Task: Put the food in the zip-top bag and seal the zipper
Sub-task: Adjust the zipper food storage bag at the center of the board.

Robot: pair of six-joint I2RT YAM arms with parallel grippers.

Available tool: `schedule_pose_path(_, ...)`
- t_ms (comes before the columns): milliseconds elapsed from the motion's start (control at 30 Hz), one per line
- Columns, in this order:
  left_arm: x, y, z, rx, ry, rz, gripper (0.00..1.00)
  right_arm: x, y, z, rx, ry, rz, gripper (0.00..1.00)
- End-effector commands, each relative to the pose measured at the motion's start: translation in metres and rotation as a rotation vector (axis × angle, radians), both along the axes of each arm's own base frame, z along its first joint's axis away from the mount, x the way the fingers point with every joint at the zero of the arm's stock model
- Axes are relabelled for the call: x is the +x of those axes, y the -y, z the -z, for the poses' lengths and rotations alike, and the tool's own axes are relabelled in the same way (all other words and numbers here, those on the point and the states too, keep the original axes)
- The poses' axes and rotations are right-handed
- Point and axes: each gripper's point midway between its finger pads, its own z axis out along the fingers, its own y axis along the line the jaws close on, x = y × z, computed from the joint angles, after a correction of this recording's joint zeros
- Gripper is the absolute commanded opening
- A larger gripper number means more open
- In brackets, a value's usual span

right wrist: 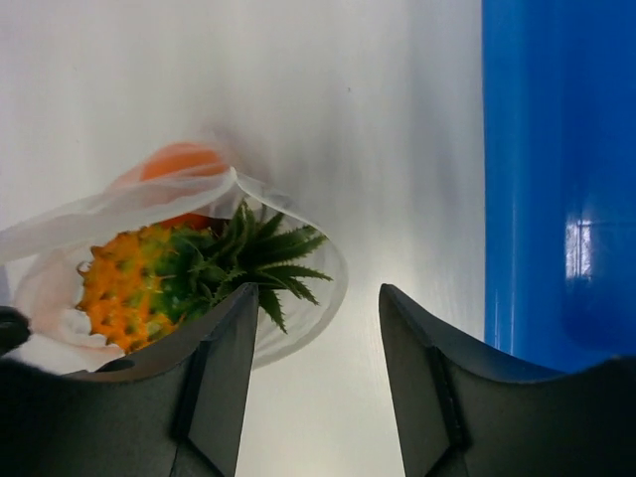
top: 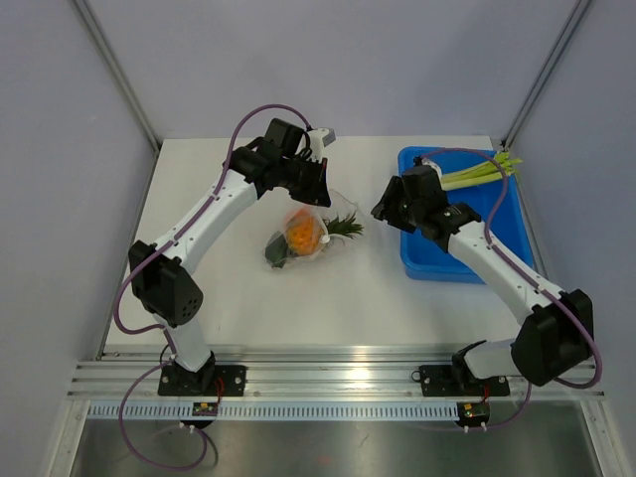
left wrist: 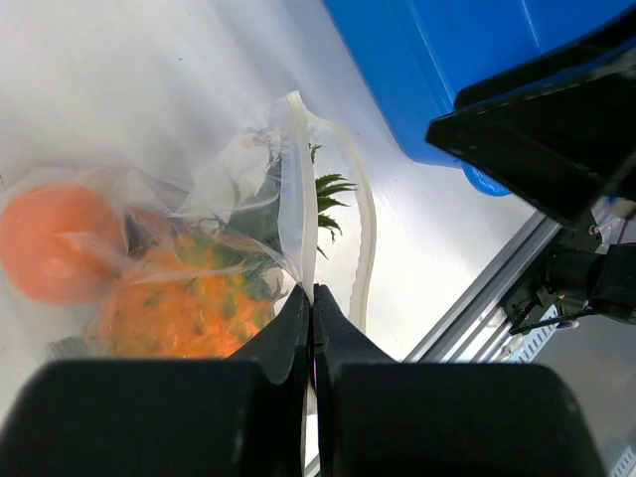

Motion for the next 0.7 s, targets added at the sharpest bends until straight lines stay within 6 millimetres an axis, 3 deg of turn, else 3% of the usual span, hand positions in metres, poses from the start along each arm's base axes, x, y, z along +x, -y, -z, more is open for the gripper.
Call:
schedule_pose_path(0,0.005,0.002,-0.023,-0.037,0.084,0.007,0.0,-0.009,-0.015,0.031,0.003,-0.098,-0.082,0.58)
schedule_pose_path(167,0.004,0.002,-0.024,-0.038,0.086,0.007,0.0,-0.01,-0.029,0.051,0.045,-0.149,-0.129,0.51)
schedule_pose_path(533,0.002,-0.001,-0.023,-0.031,0.091,0.01,0.0,0.0,-0.04,0.081,0.064,-0.206,-0.13,0.41)
schedule_pose_path(633,0.001,-0.002,-0.024,-0.032,0.094,0.01,0.0,0.009,-0.049,0.078,0.088,-0.192,-0.145,0.32)
schedule_pose_path(667,0.001,-0.002,-0.025,-0.034,0.097,0.01,0.0,0.011,-0.05,0.075,0.089,-0.187,-0.149,0.22)
